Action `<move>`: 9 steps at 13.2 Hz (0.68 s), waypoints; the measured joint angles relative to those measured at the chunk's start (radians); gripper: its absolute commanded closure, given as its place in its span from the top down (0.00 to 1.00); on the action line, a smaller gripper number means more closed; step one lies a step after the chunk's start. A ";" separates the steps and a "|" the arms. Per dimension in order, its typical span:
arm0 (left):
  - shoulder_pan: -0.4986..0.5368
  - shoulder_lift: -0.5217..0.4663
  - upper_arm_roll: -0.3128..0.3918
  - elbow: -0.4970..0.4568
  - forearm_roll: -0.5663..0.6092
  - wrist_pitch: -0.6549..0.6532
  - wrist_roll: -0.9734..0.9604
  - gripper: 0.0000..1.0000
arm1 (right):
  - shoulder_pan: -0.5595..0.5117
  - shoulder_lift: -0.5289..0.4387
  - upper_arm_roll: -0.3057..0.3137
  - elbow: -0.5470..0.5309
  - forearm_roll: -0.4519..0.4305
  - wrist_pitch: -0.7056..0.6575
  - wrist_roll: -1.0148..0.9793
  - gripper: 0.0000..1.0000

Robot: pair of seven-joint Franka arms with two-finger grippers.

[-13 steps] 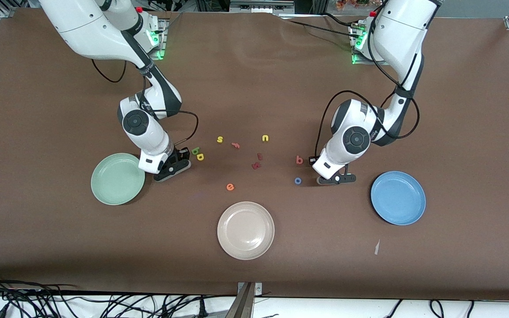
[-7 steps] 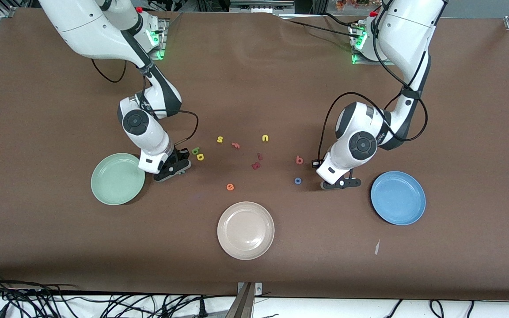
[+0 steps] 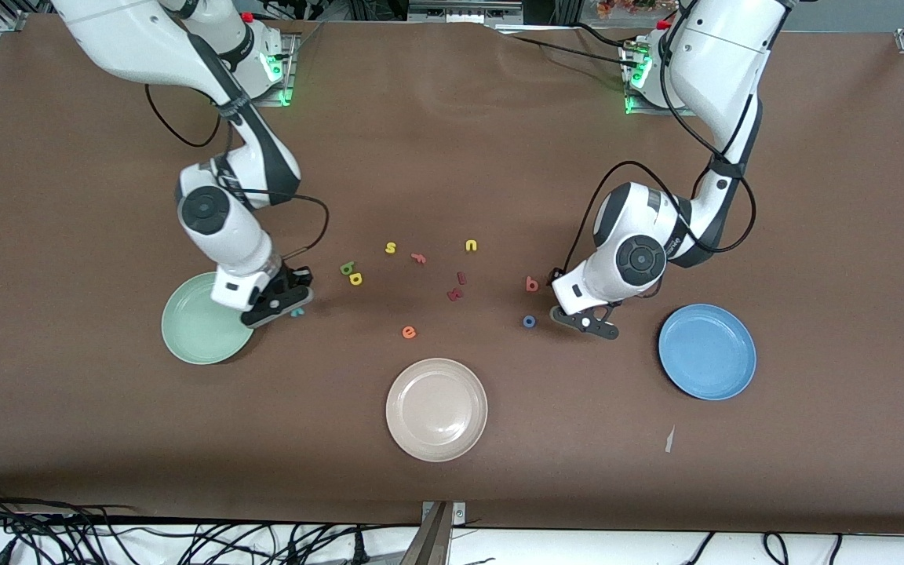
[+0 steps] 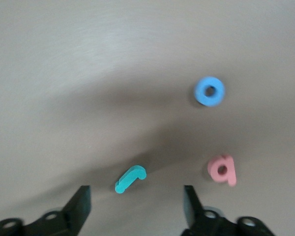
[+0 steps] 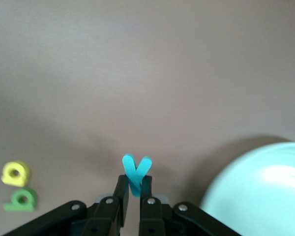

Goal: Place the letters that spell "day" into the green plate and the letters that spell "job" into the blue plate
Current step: 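Carry the cyan y onto the green plate and open the right gripper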

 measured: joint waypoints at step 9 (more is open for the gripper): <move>-0.003 -0.002 -0.011 -0.002 0.041 0.011 0.560 1.00 | -0.159 -0.049 -0.032 -0.015 0.000 -0.072 -0.225 0.71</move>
